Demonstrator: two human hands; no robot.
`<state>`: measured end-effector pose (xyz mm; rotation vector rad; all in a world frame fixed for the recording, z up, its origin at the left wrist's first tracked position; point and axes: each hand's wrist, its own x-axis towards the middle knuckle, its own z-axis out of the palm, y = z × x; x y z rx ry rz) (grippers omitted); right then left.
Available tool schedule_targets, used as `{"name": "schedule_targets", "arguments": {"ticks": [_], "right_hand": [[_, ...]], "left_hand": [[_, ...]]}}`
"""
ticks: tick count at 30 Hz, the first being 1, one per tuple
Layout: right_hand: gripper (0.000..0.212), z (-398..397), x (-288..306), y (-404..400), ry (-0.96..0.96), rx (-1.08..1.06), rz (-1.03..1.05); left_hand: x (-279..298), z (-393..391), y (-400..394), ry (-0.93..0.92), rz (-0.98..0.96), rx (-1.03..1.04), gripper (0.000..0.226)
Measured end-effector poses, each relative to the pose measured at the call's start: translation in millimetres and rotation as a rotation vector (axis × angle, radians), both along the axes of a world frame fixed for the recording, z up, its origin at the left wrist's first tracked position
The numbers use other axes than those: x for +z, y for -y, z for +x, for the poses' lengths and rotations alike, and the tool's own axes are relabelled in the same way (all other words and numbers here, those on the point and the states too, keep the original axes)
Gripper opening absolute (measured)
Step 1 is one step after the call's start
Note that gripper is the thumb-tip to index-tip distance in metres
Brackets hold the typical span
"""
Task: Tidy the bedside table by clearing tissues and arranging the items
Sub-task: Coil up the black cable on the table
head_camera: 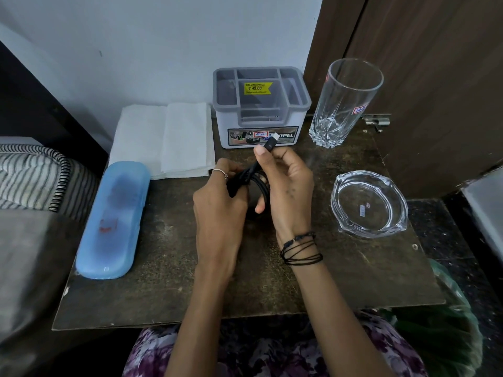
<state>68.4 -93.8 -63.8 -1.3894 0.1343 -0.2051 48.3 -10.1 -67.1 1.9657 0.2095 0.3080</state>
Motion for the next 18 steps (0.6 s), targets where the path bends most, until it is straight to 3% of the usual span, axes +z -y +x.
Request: {"name": "schedule_targets", "arguments": {"ticks": [3,9,15,18], "right_hand": [[0.021,1,0,2,-0.034,-0.023,0.013],[0.024,3,1,5,-0.280,0.044,0.237],[0.012,7,2,12,-0.410,0.143,0.300],[0.007,9,3,13,-0.400,0.145,0.214]], "left_hand": [[1,1,-1,0.016,0.003,-0.064,0.028],[0,0,1,0.120,0.169,-0.172,0.050],[0,-2,4,0.152,0.304,-0.130,0.043],[0,-3,4,0.146,0.337,-0.108,0.035]]}}
